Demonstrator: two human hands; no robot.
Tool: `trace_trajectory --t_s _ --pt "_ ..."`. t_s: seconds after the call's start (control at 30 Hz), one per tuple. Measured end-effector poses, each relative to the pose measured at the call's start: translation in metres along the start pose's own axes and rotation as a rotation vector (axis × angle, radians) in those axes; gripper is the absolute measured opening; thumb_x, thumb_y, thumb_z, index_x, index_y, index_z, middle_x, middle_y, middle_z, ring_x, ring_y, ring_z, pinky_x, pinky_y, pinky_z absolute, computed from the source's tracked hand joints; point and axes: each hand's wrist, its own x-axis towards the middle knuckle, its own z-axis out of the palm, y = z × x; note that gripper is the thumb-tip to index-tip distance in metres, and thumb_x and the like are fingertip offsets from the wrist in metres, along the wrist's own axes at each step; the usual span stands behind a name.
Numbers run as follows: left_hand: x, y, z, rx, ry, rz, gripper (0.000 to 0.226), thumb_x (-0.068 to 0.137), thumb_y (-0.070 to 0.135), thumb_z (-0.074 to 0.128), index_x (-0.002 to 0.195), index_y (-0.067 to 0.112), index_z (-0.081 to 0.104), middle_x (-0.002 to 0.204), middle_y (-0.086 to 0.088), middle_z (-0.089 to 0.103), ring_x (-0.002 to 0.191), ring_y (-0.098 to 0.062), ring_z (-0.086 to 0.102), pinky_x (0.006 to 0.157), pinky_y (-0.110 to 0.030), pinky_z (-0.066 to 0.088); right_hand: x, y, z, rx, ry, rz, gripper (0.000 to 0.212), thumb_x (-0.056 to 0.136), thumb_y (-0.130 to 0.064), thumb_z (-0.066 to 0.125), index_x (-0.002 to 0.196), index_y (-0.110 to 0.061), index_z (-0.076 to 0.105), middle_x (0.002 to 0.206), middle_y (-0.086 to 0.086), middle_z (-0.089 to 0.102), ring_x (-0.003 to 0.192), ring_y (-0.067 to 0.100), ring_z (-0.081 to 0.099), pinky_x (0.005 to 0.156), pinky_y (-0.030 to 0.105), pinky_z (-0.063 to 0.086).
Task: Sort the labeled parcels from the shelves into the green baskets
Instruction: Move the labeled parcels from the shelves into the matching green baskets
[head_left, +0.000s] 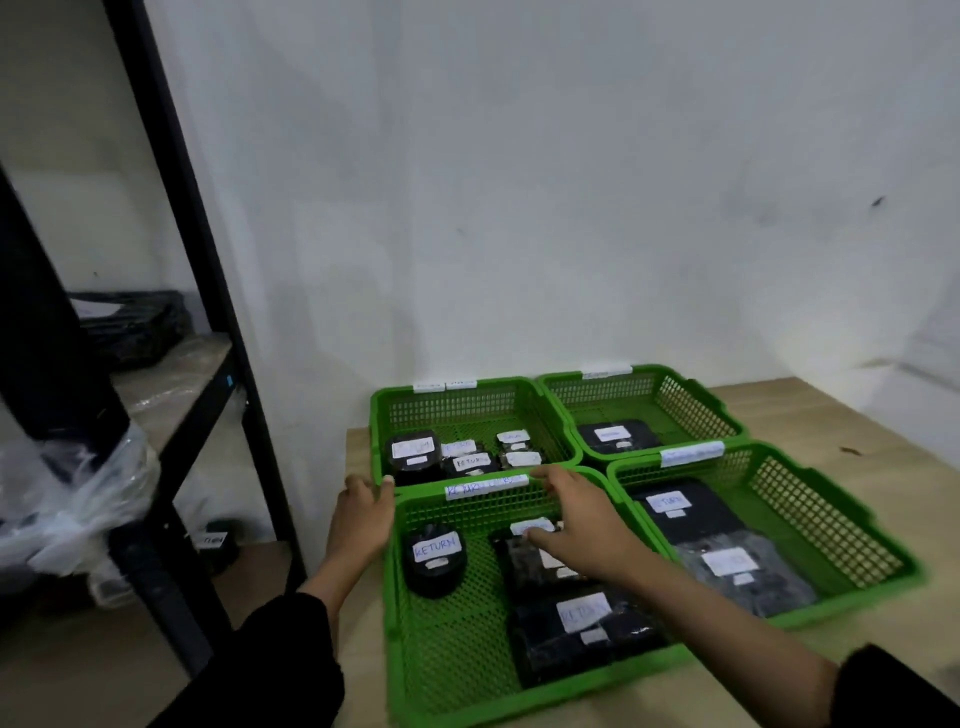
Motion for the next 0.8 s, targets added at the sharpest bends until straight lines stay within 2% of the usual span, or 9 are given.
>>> trace_trajectory --t_s 0.1,0.27,0.43,0.53,0.63,0.8 --pt "-0.02 0.013 -0.029 -0.037 0.002 0.121 0.034 0.097 0.033 0.042 0.114 0.004 0.048 0.119 -0.02 0.059 0.109 -0.034 0.055 0.08 -0.033 0.036 -0.023 -0.023 -0.024 -0.006 0.079 -0.056 0.064 0.083 -0.031 0.069 0.138 -0.021 0.036 0.135 0.003 0.046 0.124 0.018 0.045 0.1 0.03 0.039" --pt "-0.078 0.018 -0.076 -0.219 -0.037 0.3 0.017 0.096 0.028 0.046 0.109 0.017 0.047 0.107 -0.01 0.062 0.094 -0.025 0.06 0.078 -0.031 0.041 -0.086 -0.06 -0.045 0.058 0.197 -0.085 0.061 0.081 -0.029 0.071 0.134 -0.023 0.041 0.131 0.001 0.05 0.121 0.014 0.047 0.101 0.032 0.043" --pt "-0.162 -0.023 -0.111 -0.259 -0.093 0.256 0.026 0.091 0.039 0.053 0.11 0.022 0.048 0.1 -0.003 0.064 0.096 -0.024 0.063 0.089 -0.041 0.048 -0.178 -0.091 -0.034 0.156 0.231 -0.068 0.056 0.081 -0.027 0.071 0.13 -0.022 0.045 0.124 0.0 0.054 0.119 0.011 0.05 0.097 0.029 0.045" --pt "-0.213 -0.049 -0.134 -0.267 -0.136 0.232 0.02 0.094 0.031 0.051 0.111 0.02 0.049 0.098 0.0 0.063 0.096 -0.021 0.063 0.086 -0.036 0.046 -0.224 -0.108 -0.022 0.178 0.222 -0.033 0.054 0.08 -0.028 0.072 0.128 -0.023 0.046 0.122 -0.001 0.056 0.117 0.011 0.052 0.097 0.033 0.046" --pt "-0.246 -0.075 -0.165 -0.238 -0.167 0.197 0.02 0.094 0.033 0.049 0.112 0.023 0.049 0.101 0.003 0.062 0.095 -0.018 0.063 0.085 -0.037 0.049 -0.256 -0.132 -0.012 0.178 0.197 -0.018 0.054 0.08 -0.027 0.073 0.128 -0.021 0.047 0.121 -0.001 0.056 0.114 0.01 0.052 0.093 0.026 0.045" --pt "-0.267 -0.114 -0.231 -0.203 -0.097 0.205 0.017 0.094 0.034 0.049 0.109 0.027 0.05 0.099 0.004 0.065 0.091 -0.015 0.064 0.087 -0.04 0.05 -0.274 -0.183 0.014 0.152 0.158 -0.07 0.052 0.08 -0.024 0.073 0.126 -0.021 0.049 0.122 0.0 0.057 0.118 0.011 0.052 0.092 0.025 0.044"
